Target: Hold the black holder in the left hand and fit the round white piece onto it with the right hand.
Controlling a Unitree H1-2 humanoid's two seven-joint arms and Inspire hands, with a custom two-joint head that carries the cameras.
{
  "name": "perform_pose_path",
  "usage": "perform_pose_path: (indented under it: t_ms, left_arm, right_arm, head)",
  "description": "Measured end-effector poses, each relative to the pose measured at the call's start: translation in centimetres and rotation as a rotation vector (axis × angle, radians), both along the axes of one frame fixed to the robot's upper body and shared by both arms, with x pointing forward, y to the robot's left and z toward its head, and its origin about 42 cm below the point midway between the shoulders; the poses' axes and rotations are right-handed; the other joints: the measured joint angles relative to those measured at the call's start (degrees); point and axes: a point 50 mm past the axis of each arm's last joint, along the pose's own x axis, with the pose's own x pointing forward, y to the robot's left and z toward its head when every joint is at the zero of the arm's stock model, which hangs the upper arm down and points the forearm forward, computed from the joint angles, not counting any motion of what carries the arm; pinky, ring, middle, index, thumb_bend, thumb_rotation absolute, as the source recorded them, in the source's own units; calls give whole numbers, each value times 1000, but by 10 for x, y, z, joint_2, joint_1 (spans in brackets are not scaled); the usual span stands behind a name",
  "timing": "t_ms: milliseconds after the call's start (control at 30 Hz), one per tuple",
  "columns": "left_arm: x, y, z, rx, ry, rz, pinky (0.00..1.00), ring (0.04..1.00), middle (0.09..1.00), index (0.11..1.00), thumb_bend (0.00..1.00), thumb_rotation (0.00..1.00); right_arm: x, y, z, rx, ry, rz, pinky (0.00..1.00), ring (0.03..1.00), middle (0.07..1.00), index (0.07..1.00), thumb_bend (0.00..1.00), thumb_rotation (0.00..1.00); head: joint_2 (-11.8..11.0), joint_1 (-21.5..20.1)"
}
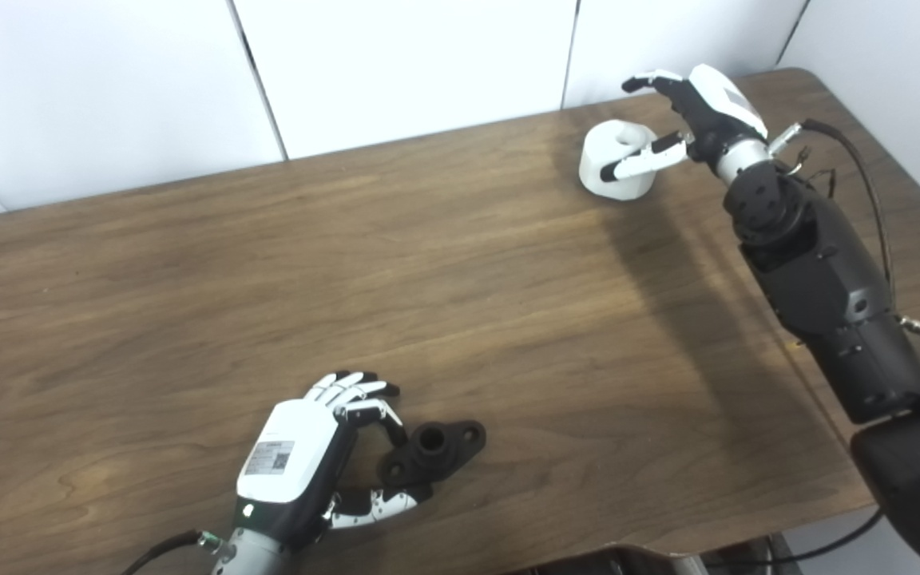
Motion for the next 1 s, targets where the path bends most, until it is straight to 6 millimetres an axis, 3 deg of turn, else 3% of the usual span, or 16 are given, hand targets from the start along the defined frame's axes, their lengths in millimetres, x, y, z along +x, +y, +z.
perform_pose_path:
  t_ms: [500,1000]
  left_arm:
    - [0,0,0,0,0,1,889,864,799,488,520,49]
    - [0,0,0,0,1,1,896,867,800,488,520,49]
  right_arm:
    - [8,0,-10,-23,91,-10,831,956,916,794,954,260]
    - [9,-6,-12,-36,66,-16,856,955,901,675,873,252]
  head:
    - [-2,1]
    - [-3,0]
